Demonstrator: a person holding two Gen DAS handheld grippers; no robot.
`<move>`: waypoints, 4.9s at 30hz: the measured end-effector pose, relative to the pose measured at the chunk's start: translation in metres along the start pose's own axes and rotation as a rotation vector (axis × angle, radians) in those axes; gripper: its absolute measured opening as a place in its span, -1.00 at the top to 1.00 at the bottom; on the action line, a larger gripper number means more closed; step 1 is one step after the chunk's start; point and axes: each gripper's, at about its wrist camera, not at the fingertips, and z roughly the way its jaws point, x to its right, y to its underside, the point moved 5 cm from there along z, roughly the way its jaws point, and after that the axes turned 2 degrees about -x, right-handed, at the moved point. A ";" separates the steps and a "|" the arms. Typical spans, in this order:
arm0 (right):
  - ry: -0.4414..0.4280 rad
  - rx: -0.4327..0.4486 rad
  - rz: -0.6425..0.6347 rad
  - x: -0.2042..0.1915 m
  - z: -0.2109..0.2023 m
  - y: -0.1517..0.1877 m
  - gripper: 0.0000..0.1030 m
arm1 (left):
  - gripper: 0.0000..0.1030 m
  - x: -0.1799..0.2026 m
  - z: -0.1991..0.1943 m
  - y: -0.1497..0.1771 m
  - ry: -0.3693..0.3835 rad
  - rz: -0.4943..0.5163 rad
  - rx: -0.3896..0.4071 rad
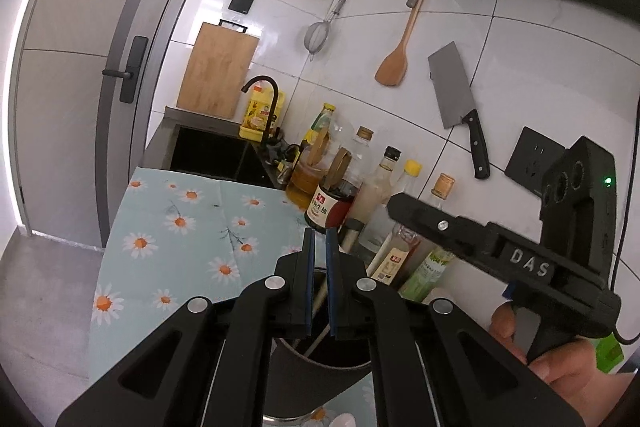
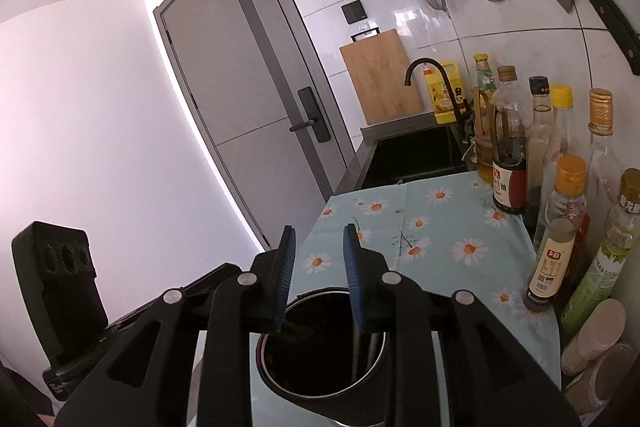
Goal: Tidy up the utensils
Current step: 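Move both tools back down to the utensils on the tablecloth, then grasp a wooden chopstick with the right tool while the left tool approaches a white spoon, then close the left tool on the white spoon handle and lift it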
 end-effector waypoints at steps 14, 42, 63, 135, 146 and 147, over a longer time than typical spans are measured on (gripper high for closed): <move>0.026 -0.010 -0.092 -0.013 -0.058 0.007 0.41 | 0.59 -0.006 -0.066 0.023 -0.003 -0.114 -0.032; -0.132 -0.655 0.226 -0.010 -0.055 0.174 0.26 | 0.59 -0.019 -0.126 0.193 0.030 -0.509 -0.328; 0.217 -1.047 0.435 -0.005 0.008 0.249 0.54 | 0.59 -0.051 -0.141 0.222 0.116 -0.609 -0.331; -0.153 -0.854 0.366 0.011 -0.100 0.187 0.89 | 0.61 -0.042 -0.067 0.261 -0.059 -0.981 -0.467; -0.189 -0.866 0.390 0.024 -0.109 0.201 0.89 | 0.70 -0.040 -0.055 0.253 -0.129 -0.967 -0.470; -0.194 -0.863 0.399 0.026 -0.109 0.201 0.89 | 0.77 -0.040 -0.054 0.253 -0.148 -0.954 -0.476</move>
